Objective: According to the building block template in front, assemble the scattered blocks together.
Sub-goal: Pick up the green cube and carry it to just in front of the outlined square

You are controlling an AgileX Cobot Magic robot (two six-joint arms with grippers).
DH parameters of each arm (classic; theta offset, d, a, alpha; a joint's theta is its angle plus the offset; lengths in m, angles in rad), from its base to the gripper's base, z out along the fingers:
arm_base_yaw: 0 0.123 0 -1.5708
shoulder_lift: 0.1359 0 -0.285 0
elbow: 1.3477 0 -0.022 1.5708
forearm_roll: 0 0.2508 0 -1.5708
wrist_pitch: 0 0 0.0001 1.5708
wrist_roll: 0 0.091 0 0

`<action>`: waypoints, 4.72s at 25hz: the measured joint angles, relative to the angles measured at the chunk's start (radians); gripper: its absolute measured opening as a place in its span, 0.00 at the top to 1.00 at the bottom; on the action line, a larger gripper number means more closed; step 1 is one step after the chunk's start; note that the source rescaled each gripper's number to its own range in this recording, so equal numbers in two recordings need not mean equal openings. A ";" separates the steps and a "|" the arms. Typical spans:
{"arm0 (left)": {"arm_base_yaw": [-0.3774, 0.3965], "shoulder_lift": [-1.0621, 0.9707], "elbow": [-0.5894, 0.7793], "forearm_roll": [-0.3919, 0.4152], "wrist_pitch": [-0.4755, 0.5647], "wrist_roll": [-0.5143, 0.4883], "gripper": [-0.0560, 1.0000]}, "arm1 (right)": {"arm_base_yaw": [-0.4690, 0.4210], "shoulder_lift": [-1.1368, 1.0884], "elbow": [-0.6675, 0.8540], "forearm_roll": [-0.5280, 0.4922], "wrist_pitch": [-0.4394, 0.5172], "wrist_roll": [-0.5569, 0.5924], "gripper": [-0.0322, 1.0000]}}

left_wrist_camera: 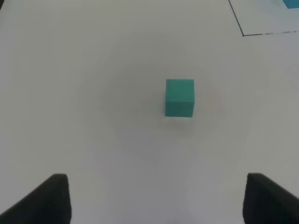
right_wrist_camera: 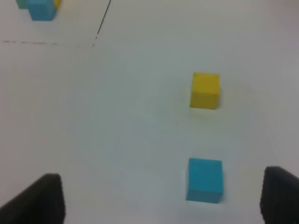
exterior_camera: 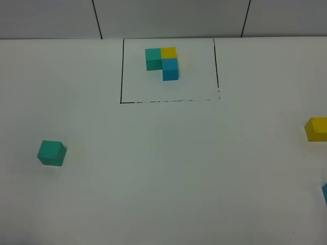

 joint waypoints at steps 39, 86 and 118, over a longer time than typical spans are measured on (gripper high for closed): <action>-0.123 1.583 -0.428 0.008 -0.256 0.016 0.18 | 0.000 0.000 0.000 0.000 0.000 0.000 0.28; -0.340 1.810 -0.635 0.051 -0.385 0.296 0.94 | 0.000 0.000 0.000 0.000 0.000 0.000 0.28; -0.653 2.486 -1.622 0.106 0.051 0.759 0.94 | 0.000 0.000 0.000 0.000 0.000 0.002 0.28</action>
